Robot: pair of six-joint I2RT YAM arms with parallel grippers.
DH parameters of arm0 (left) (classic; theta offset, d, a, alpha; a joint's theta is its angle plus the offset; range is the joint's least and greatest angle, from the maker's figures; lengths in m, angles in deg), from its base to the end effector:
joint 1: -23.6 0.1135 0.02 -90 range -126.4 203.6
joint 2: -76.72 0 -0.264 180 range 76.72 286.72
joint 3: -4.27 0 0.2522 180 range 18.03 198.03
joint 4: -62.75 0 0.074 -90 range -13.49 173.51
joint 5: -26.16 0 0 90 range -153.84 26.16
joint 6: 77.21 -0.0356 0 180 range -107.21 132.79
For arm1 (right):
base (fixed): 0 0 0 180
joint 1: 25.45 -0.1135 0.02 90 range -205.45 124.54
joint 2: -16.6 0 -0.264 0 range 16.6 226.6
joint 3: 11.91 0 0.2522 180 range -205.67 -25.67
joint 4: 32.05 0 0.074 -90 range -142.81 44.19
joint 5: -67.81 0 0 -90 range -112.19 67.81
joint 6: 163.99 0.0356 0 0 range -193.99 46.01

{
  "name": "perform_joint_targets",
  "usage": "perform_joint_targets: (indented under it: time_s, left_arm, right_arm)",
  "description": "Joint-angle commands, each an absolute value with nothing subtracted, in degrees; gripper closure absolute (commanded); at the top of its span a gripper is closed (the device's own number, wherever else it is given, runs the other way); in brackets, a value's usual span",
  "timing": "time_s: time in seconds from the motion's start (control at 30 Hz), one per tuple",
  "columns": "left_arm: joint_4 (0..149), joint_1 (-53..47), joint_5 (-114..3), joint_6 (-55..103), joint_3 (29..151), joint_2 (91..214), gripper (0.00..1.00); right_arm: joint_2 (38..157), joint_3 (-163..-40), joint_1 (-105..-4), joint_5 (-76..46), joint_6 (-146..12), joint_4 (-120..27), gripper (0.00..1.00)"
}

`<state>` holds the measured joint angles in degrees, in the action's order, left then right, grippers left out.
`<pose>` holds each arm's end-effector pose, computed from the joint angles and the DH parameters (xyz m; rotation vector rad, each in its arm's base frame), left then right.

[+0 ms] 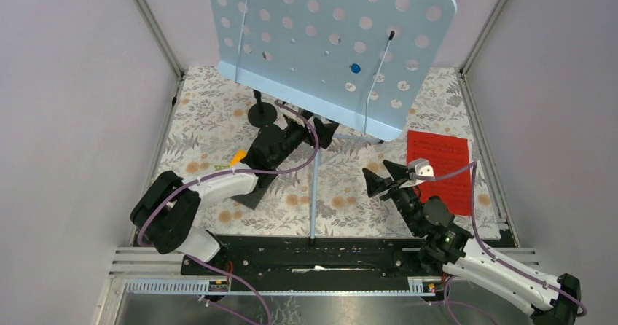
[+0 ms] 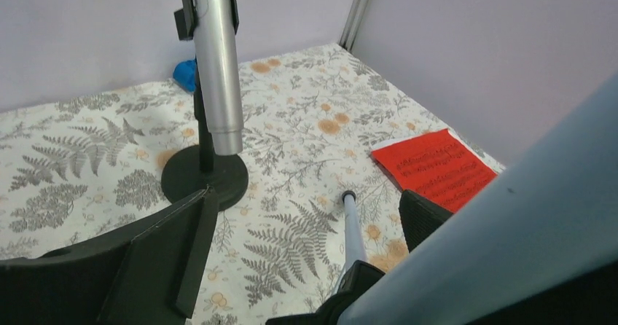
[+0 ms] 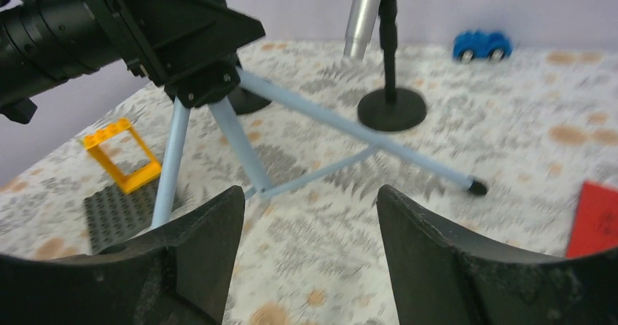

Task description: Pack up the instrument practice props

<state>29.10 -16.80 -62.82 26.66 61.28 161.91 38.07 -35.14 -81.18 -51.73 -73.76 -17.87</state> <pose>0.2503 -0.2139 0.2679 0.3643 1.4802 -0.7771 0.0862 0.0953 0.2467 -0.1986 1.3314 0.4945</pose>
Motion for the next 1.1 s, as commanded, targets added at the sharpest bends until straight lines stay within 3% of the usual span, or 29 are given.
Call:
perform_joint_targets:
  time_s: [0.0, 0.33, 0.5, 0.83, 1.07]
  left_arm:
    - [42.6, -16.9, -65.4, 26.8, 59.7, 162.1, 0.01]
    - [55.0, -19.4, -69.2, 27.8, 65.4, 153.2, 0.01]
    - [59.4, -20.8, -70.4, 30.2, 62.6, 145.7, 0.01]
    - [67.0, -21.5, -71.6, 37.7, 51.5, 128.5, 0.01]
    - [70.5, -21.5, -73.2, 43.6, 44.9, 122.8, 0.01]
  right_arm:
    - [35.0, -38.7, -81.5, -53.1, -56.6, -32.7, 0.26]
    - [33.3, -43.2, -81.5, -57.6, -39.6, -46.3, 0.25]
    - [35.0, -45.6, -81.4, -56.0, -36.6, -51.6, 0.25]
    - [40.0, -46.9, -81.4, -49.9, -41.5, -49.7, 0.24]
    - [52.7, -48.8, -81.5, -39.0, -42.4, -38.3, 0.23]
